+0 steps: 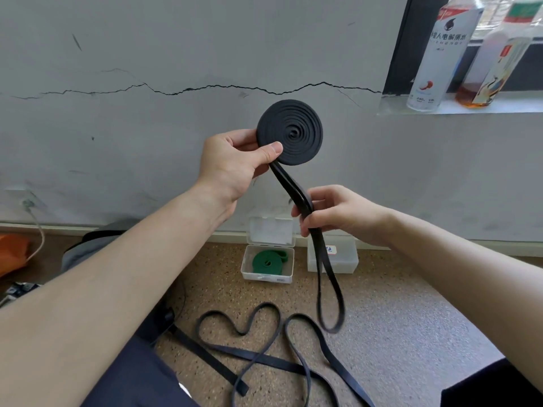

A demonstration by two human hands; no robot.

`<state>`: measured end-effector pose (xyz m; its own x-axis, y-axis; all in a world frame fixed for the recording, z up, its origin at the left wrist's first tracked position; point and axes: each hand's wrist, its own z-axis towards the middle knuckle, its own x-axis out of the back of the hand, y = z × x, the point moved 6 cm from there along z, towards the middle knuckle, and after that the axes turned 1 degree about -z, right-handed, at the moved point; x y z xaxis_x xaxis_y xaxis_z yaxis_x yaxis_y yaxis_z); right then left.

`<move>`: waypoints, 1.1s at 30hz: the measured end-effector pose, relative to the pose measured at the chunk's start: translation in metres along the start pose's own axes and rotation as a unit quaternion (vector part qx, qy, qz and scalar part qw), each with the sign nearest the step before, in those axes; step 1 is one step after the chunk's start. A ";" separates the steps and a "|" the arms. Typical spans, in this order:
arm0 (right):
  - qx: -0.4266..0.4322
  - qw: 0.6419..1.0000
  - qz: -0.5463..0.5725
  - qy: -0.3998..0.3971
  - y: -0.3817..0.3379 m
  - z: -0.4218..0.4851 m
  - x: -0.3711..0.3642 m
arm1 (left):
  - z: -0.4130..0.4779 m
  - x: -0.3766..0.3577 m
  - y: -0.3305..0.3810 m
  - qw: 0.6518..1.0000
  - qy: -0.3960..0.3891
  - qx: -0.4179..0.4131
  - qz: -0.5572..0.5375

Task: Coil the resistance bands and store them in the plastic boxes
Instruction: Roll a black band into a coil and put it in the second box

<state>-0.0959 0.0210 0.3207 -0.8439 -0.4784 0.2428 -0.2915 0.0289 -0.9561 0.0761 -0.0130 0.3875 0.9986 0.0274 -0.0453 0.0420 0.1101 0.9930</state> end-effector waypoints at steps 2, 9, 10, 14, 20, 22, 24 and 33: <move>0.018 1.000 0.008 0.006 -0.006 -0.001 -0.002 | 0.002 0.001 -0.003 1.000 -0.003 0.009 -0.008; 0.073 0.990 0.077 0.097 -0.022 -0.001 -0.005 | -0.001 -0.007 -0.006 0.999 -0.029 0.013 -0.009; 0.077 0.988 0.082 0.107 -0.023 -0.002 -0.005 | -0.001 -0.007 -0.006 0.999 -0.030 0.014 -0.014; 0.075 0.982 0.105 0.138 -0.022 -0.003 -0.002 | -0.001 -0.005 -0.005 0.999 -0.030 0.016 -0.025; 0.035 0.991 0.091 0.095 -0.019 -0.001 -0.003 | -0.003 -0.010 -0.007 0.997 -0.051 0.023 -0.046; 0.018 0.993 0.092 0.073 -0.015 0.000 -0.006 | -0.005 -0.013 -0.009 0.997 -0.065 0.022 -0.044; 0.014 0.993 0.095 0.071 -0.014 0.000 -0.006 | -0.005 -0.014 -0.009 0.996 -0.076 0.018 -0.036; 0.044 0.981 0.138 0.132 -0.018 -0.005 0.022 | -0.001 -0.005 0.003 0.989 -0.101 -0.046 0.101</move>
<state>-0.1113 0.0139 0.3443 -0.9756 -0.2197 -0.0045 -0.0052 0.0436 -0.9990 0.0709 -0.0113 0.3907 0.9730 -0.1393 0.1843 -0.1523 0.2131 0.9651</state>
